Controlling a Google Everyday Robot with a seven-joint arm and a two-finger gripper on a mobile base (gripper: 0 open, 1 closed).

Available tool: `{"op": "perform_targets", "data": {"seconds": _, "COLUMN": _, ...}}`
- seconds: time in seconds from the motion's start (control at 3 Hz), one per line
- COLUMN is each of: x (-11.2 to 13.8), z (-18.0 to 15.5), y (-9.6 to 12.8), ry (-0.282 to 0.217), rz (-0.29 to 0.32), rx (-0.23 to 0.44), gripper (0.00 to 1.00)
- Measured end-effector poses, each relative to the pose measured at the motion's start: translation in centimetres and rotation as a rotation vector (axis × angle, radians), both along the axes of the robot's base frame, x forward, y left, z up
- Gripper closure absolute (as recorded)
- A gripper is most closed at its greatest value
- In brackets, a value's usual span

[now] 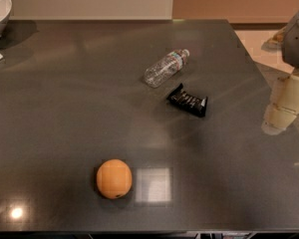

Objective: Move rxbar chocolate near orange

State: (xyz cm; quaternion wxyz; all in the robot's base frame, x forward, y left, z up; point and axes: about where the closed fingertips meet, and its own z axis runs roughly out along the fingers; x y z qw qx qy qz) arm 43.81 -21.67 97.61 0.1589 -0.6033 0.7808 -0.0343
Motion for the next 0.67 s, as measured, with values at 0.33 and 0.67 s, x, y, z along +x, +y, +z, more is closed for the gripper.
{"op": "perform_targets", "data": {"seconds": 0.33, "x": 0.0, "z": 0.0, "y": 0.0, "ry": 0.000, "rz": 0.000, "rx": 0.000, "gripper": 0.00}}
{"op": "perform_targets", "data": {"seconds": 0.67, "x": 1.4, "z": -0.9, "y": 0.2, "ry": 0.022, "rz": -0.005, "rx": 0.022, "gripper": 0.00}}
